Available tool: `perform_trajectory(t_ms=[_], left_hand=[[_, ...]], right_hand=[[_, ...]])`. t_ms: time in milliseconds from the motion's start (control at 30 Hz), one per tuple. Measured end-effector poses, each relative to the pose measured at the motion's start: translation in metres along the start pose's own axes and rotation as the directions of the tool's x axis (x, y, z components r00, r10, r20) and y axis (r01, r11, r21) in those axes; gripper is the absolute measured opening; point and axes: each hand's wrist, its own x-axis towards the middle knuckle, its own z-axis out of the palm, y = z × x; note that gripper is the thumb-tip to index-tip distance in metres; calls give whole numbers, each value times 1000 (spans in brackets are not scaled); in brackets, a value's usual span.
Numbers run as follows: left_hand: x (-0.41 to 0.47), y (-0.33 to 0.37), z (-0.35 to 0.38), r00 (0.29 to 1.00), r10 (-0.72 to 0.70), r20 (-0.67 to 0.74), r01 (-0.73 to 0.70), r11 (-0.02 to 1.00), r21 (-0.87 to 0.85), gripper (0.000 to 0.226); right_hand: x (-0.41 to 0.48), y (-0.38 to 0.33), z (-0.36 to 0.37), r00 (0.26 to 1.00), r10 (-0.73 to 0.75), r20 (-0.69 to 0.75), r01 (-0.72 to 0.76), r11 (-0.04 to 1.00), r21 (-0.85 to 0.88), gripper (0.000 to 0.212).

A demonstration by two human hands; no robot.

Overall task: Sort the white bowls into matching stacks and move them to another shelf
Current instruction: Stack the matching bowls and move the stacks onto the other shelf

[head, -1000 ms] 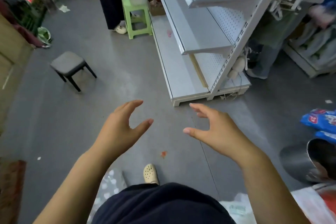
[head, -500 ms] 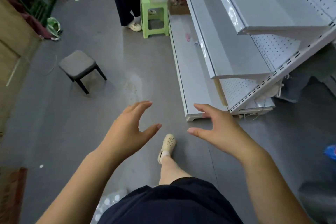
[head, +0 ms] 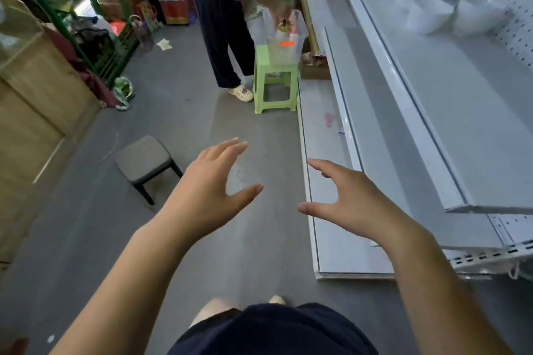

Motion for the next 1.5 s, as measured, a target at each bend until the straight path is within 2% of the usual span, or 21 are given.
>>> perform_trajectory(t_ms=[233,467,600,767,967,1100,1300,1433,1500], left_hand=[[107,-19,7,992,69,103,-67,997,-29,87],[253,-41,-6,943,291,164,-286,957,-53,86],[349,-44,-33,862,462,208,-460,886,-59,85],[443,-39,-47,741,616,267,-613,783,-107,83],[509,-19,-28,635,702,322,-673,708,-215,84],[548,0,-9,604,741,294,-693,671,-265,91],[610,41,10,561,778,281,-720,627,-299,83],[658,74,21,539,796,276,-743,604,-289,82],[680,92,29,535,805,256,-751,592,-292,82]], right_hand=[[87,6,-42,998,38,-59,-41,998,-55,93],[163,0,-78,962,191,-197,-201,979,-33,96],[210,-18,-106,899,306,-313,-300,952,66,95],[250,-24,-127,773,423,-472,-401,903,152,101],[256,-10,-140,684,545,-484,-502,834,229,100],[260,8,-159,615,605,-506,-571,784,243,101],[288,44,-198,545,633,-549,-581,758,297,102],[320,73,-232,505,621,-600,-532,771,350,100],[341,91,-247,459,597,-658,-483,789,379,100]])
